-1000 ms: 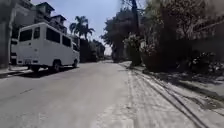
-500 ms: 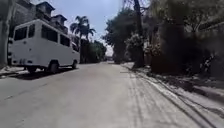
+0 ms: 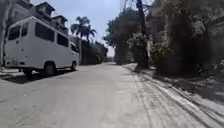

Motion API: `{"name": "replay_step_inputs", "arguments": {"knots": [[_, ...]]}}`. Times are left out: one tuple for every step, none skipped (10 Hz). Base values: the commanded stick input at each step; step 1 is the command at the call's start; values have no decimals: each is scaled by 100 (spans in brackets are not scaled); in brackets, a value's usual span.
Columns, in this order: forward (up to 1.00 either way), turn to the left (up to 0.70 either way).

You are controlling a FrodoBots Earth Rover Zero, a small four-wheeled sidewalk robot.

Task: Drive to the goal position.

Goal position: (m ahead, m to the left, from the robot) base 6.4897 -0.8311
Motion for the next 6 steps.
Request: {"name": "replay_step_inputs", "arguments": {"knots": [[85, -34], [85, -34], [85, -24], [85, 0], [85, 0], [85, 0]]}}
